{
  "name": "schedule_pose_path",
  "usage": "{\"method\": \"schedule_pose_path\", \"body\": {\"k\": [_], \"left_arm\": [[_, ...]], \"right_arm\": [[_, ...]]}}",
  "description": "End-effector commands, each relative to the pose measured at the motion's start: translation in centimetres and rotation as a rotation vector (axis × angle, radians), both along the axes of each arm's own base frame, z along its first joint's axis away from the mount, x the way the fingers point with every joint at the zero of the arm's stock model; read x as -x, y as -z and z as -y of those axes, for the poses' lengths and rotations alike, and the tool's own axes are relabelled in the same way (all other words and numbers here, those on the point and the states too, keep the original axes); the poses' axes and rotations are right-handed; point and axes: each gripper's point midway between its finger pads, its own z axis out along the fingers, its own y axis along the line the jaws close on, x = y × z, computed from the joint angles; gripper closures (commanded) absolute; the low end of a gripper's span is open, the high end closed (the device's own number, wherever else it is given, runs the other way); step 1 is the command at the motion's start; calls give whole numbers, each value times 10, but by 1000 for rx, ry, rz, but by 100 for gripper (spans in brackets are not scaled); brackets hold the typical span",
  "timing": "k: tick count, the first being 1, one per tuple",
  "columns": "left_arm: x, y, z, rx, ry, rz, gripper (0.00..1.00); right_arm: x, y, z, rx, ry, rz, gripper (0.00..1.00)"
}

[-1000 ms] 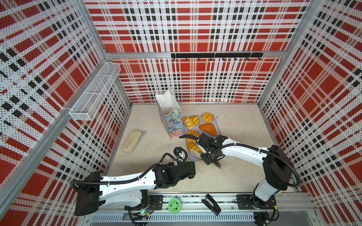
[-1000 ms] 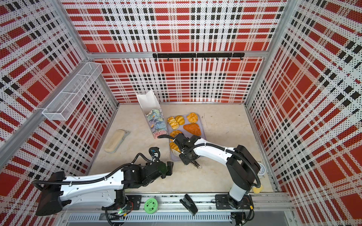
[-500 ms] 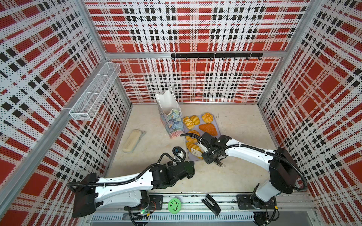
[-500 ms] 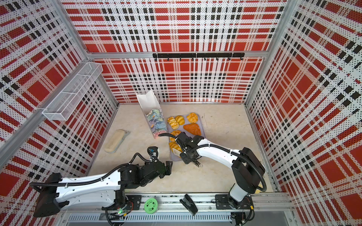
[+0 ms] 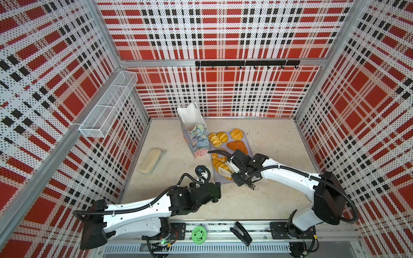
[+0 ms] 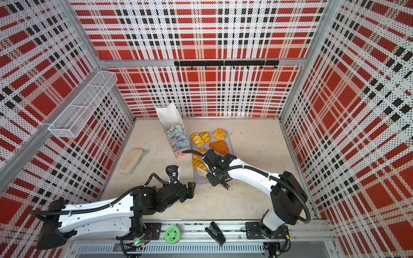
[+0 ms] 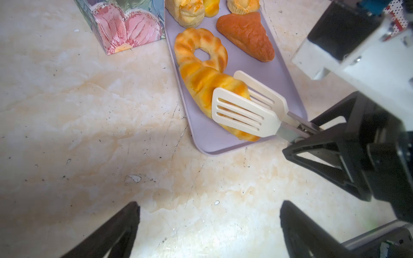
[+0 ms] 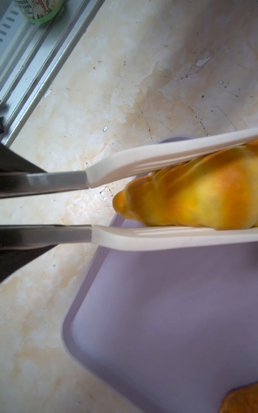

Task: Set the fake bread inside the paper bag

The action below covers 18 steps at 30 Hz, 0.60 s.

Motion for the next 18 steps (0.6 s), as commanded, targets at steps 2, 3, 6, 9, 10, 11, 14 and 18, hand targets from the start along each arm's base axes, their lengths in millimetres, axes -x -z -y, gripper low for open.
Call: {"method": "schedule_pose_path", "body": {"k": [2,3,6,9,10,11,14,18], "left_arm": [[-7,-20,-7,3,-19,48,0],[-7,-22,-7,5,-18,51,1],[-8,-26,-9,9,-17,55,1],[-8,-30,-11,4,-14,60,1],[-8,-31,-12,4,-12,62,1],[-8,-32,-13,4,-14,65,1],[-10,-37,-16,10,-15,72,1],[-11,-42,-18,17,-11,81,1]], "right_arm": [[-9,-22,-5,-67,-8,65,63],[-9,-23,-5,-69,-8,67,63],[-10,-27,-6,-79,-17,74,62],[-12,-30,-7,-88,-16,82,62],[-12,-30,-7,-93,-15,83,62],[-13,-31,-7,-98,-14,85,62],[-15,-35,-8,-108,-11,93,62],[-17,-43,-10,-125,-12,104,62]]}}
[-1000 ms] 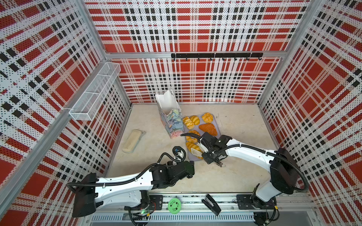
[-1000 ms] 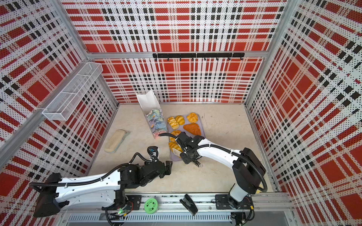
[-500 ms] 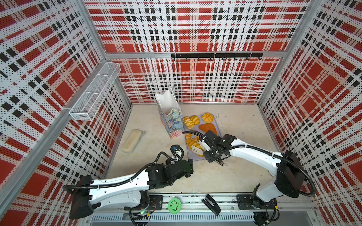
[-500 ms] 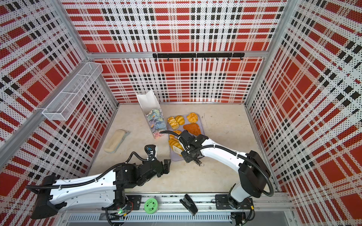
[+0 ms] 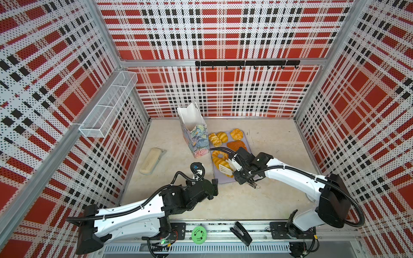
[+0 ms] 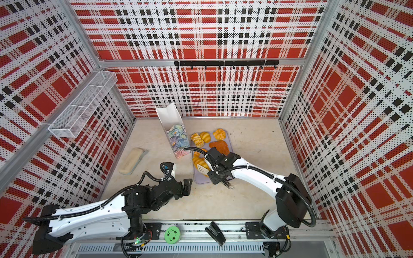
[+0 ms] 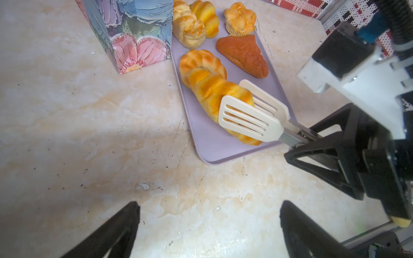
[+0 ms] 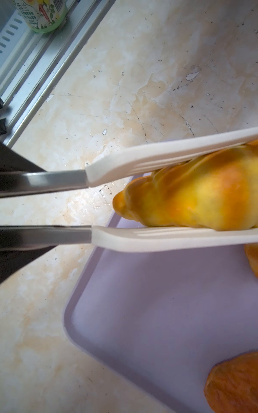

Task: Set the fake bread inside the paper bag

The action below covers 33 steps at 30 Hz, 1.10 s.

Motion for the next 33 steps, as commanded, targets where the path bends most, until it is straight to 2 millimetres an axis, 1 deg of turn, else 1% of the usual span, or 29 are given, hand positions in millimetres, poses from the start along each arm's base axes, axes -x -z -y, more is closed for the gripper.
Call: {"method": "schedule_pose_path", "body": {"k": [1,12,21,33], "left_arm": [[-5,-18,-4,4,-6,36,1],[-11,-34,-8,-6,14,62,1],[-20,-48,-13,-10,12,86,0],[-27,-65,-25,-31,-10,116,1]], "right_arm": [[-13,-30,-13,-93,-11,79,62],[-18,-50,-22,-138,-24,105,61],[-26,-73,-30,-192,-33,137,61],[-36,-98,-41,-235,-53,180,61]]}}
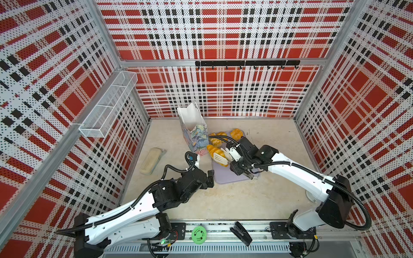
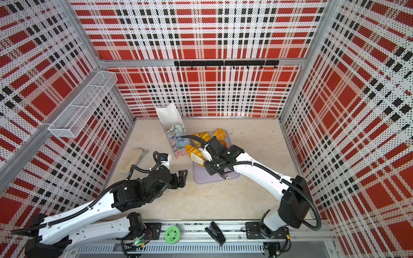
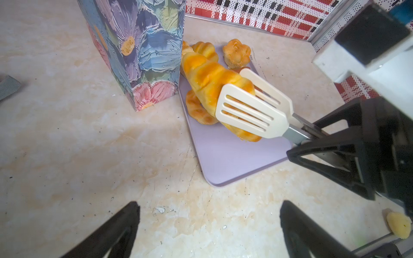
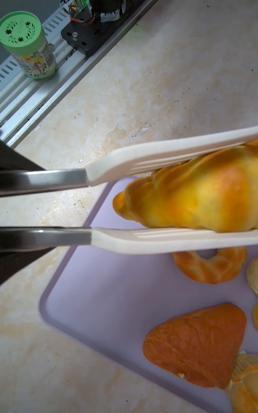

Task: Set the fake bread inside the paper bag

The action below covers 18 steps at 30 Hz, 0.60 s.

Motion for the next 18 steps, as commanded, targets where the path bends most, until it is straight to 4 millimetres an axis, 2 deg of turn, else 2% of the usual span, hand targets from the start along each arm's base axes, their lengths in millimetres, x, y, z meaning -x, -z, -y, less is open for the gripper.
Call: {"method": "schedule_pose_path", "body": {"k": [1,18], "left_arm": [[-5,-17,-8,-2,-19,38,1],[-20,-51,-24,-5,-11,78,1]], "right_arm": [[-11,-38,-13,-90,-24,92,61],[-23,-77,-32,-167,-59,150,60]]}}
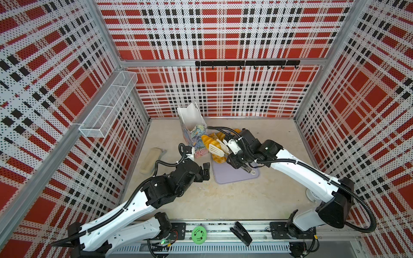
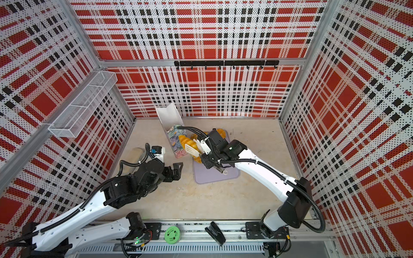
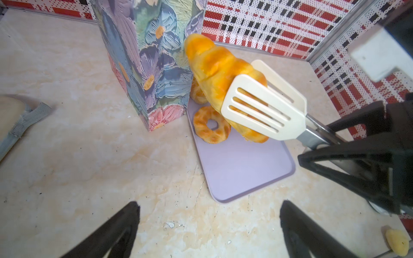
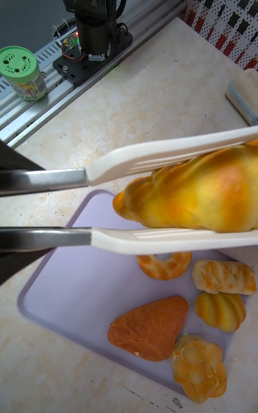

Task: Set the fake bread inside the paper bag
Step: 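Carry the croissant above the bag while the left gripper moves beside the bag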

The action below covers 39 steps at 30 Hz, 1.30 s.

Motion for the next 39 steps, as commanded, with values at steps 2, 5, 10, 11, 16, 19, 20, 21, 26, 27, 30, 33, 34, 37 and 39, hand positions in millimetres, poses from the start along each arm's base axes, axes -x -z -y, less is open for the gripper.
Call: {"method": "schedule_pose_path", "body": {"k": [2,5,10,11,16,19,20,21,26,27,30,33,34,37,39], "left_arm": [[-3,-19,-7,-18,20,37,1],[-5,-25,-9,-38,24,47,1],[-9,-31,-11,-50,36,55,1],[-10,-32,-11,-51,36,56,0],[-14,-37,-15,-54,36,64,0],[-15,-41,-18,-55,31,68,1],[-16,-41,-19,-55,29,68,1],[-17,-43,-21,-55,27,72,1],[-21,-47,-27,-60,17,71,1],[-22,-48,-27,-63,16,69,1],[-24,-51,-28,-66,22,68,1],[-27,-53,-30,-71,21,71,1],[-28,-55,-32,-71,18,75,0],[-31,-59,-36,-70,15,81,1],[-33,-63,-39,-66,9,88,1]], "right_arm": [[-11,-30,-15,-79,-31,73,60],[-12,-38,-19,-98,-40,82,60],[-19,-48,-26,-116,-48,100,59],[-20,-50,-28,-118,-49,101,59],[-27,-61,-37,-145,-49,114,59],[-30,-67,-42,-160,-52,119,59],[-32,-70,-42,-166,-49,122,59],[-33,-72,-44,-173,-49,123,59],[-41,-85,-56,-213,-58,129,59],[-43,-88,-58,-219,-58,131,59],[-49,-95,-64,-237,-62,137,58],[-54,-100,-70,-248,-64,139,57],[-55,-101,-72,-251,-63,140,57],[-62,-105,-75,-255,-62,144,57],[-66,-108,-78,-263,-63,149,57]]}}
